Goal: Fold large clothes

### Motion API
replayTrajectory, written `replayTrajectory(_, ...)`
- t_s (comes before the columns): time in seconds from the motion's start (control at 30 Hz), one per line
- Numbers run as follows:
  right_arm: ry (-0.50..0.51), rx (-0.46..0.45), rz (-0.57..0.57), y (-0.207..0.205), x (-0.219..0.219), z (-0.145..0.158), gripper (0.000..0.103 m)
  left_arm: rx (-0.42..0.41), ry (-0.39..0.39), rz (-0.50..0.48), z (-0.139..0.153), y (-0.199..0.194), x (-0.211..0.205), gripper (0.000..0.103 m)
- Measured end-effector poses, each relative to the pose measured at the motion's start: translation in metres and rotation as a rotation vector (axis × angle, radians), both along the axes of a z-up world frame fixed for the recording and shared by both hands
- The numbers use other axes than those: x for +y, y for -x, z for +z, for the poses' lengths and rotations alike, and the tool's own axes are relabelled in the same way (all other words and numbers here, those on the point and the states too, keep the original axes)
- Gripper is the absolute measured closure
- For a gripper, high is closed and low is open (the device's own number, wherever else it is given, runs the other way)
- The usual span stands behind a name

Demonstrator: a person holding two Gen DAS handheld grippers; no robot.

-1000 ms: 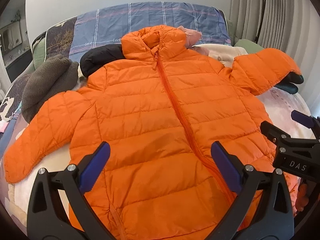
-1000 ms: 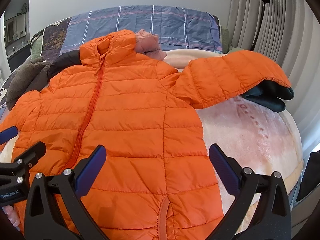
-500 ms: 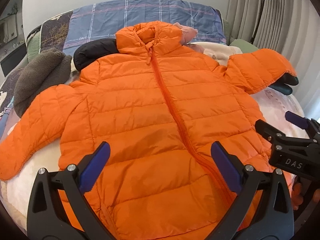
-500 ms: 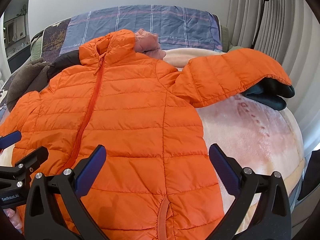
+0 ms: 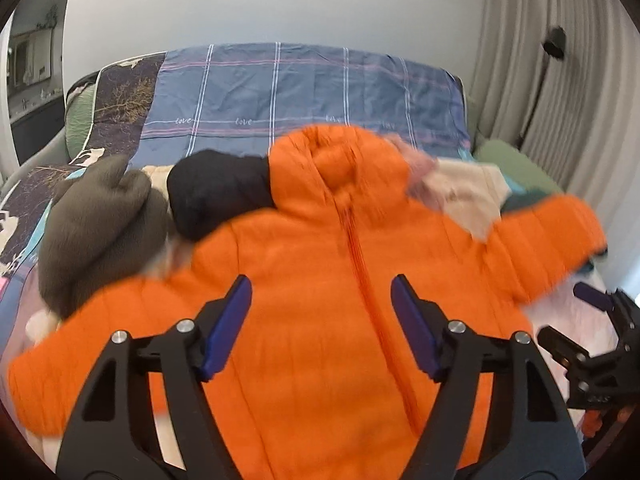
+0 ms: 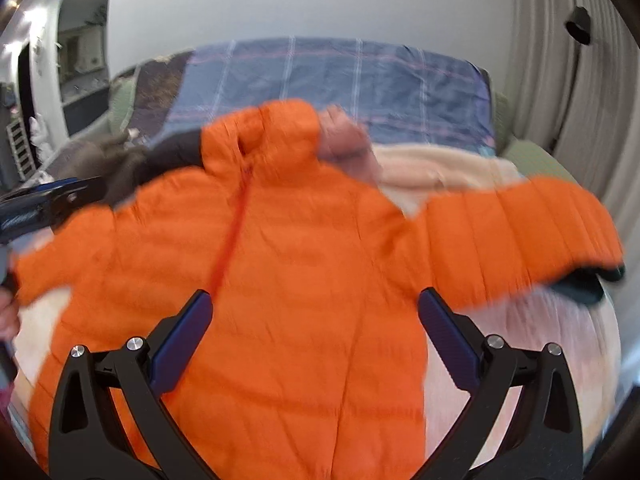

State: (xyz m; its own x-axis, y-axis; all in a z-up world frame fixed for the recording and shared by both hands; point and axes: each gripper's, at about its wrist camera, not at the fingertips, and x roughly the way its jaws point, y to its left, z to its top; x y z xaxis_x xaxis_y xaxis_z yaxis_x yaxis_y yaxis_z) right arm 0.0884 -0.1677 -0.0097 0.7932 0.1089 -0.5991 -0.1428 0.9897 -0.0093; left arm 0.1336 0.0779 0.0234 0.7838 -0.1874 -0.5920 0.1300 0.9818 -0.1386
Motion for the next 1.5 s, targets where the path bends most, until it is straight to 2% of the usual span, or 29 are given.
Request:
replayTrajectory(0.07, -0.033, -0.005, 0.053, -0.039, -0.004, 0.021, 0.002, 0.029, 0.043, 0.004, 0.011, -0.036, 0.009, 0.030)
replayTrajectory(0.1, -0.036, -0.006, 0.061, -0.053, -0.005, 0.027, 0.006, 0.053, 0.067, 0.005, 0.015, -0.061, 0.013, 0.030)
replayTrajectory(0.17, -0.012, 0.004, 0.041, -0.100, -0.008, 0.039, 0.017, 0.085, 0.086, 0.022, 0.019, -0.099, 0.018, 0.031)
replayTrajectory(0.2, -0.026, 0.039, 0.027, -0.132, -0.012, 0.041, 0.031, 0.111, 0.087, 0.034, 0.017, -0.127, 0.020, 0.031)
replayTrajectory(0.23, -0.060, 0.072, 0.028, -0.155, -0.015, 0.040, 0.043, 0.123, 0.087, 0.047, 0.014, -0.141, 0.022, 0.031)
replayTrajectory(0.3, -0.200, 0.146, 0.067, -0.205, -0.024, 0.035, 0.050, 0.155, 0.087, 0.071, 0.004, -0.180, 0.023, 0.034)
replayTrajectory(0.33, -0.244, 0.163, 0.076, -0.221, -0.026, 0.033, 0.050, 0.170, 0.091, 0.078, 0.000, -0.196, 0.023, 0.039)
replayTrajectory(0.4, -0.307, 0.192, 0.076, -0.255, -0.027, 0.027, 0.050, 0.193, 0.104, 0.079, -0.009, -0.226, 0.023, 0.043)
replayTrajectory(0.5, -0.357, 0.223, 0.065, -0.302, -0.025, 0.016, 0.048, 0.212, 0.075, 0.102, -0.023, -0.262, 0.020, 0.043)
replayTrajectory(0.63, -0.431, 0.259, 0.086, -0.339, -0.023, 0.000, 0.048, 0.243, 0.137, 0.086, -0.040, -0.298, 0.020, 0.042)
replayTrajectory(0.73, -0.453, 0.291, 0.096, -0.359, -0.019, -0.013, 0.048, 0.253, 0.140, 0.060, -0.051, -0.315, 0.017, 0.042)
replayTrajectory(0.8, -0.463, 0.291, 0.091, -0.366, -0.018, -0.019, 0.048, 0.277, 0.144, 0.051, -0.062, -0.324, 0.015, 0.047)
replayTrajectory(0.83, -0.476, 0.284, 0.093, -0.369, -0.017, -0.021, 0.050, 0.285, 0.153, 0.043, -0.066, -0.326, 0.016, 0.064)
replayTrajectory(0.87, -0.484, 0.275, 0.102, -0.368, -0.017, -0.021, 0.057, 0.300, 0.173, 0.027, -0.070, -0.328, 0.015, 0.084)
replayTrajectory(0.9, -0.493, 0.262, 0.117, -0.365, -0.015, -0.019, 0.081, 0.301, 0.180, 0.022, -0.071, -0.327, 0.015, 0.088)
replayTrajectory(0.93, -0.508, 0.253, 0.138, -0.362, -0.015, -0.015, 0.094, 0.288, 0.178, 0.019, -0.069, -0.324, 0.015, 0.092)
replayTrajectory(0.97, -0.537, 0.241, 0.172, -0.357, -0.016, -0.010, 0.099, 0.267, 0.174, 0.008, -0.064, -0.319, 0.013, 0.094)
replayTrajectory(1.0, -0.567, 0.224, 0.204, -0.349, -0.017, -0.002, 0.100, 0.229, 0.202, -0.019, -0.053, -0.307, 0.014, 0.095)
replayTrajectory(1.07, -0.591, 0.171, 0.277, -0.322, -0.021, 0.020, 0.100, 0.172, 0.264, -0.068, -0.034, -0.287, 0.018, 0.095)
replayTrajectory(1.13, -0.579, 0.123, 0.363, -0.282, -0.024, 0.039, 0.100, 0.077, 0.298, -0.156, -0.004, -0.246, 0.018, 0.095)
replayTrajectory(1.23, -0.523, 0.082, 0.460, -0.215, -0.034, 0.051, 0.100, -0.002, 0.276, -0.279, 0.022, -0.181, 0.016, 0.095)
replayTrajectory(1.27, -0.488, 0.081, 0.470, -0.188, -0.039, 0.049, 0.100, -0.015, 0.248, -0.305, 0.025, -0.161, 0.015, 0.090)
replayTrajectory(1.3, -0.471, 0.085, 0.467, -0.173, -0.045, 0.044, 0.096, -0.037, 0.205, -0.317, 0.026, -0.132, 0.015, 0.087)
replayTrajectory(1.37, -0.456, 0.107, 0.447, -0.133, -0.061, 0.031, 0.091, -0.057, 0.159, -0.333, 0.021, -0.089, 0.024, 0.068)
replayTrajectory(1.4, -0.436, 0.113, 0.414, -0.115, -0.069, 0.025, 0.079, -0.063, 0.155, -0.336, 0.020, -0.075, 0.028, 0.066)
replayTrajectory(1.47, -0.408, 0.112, 0.354, -0.093, -0.080, 0.017, 0.069, -0.069, 0.154, -0.336, 0.020, -0.048, 0.037, 0.060)
replayTrajectory(1.5, -0.390, 0.113, 0.328, -0.086, -0.082, 0.015, 0.069, -0.080, 0.158, -0.328, 0.021, -0.034, 0.042, 0.059)
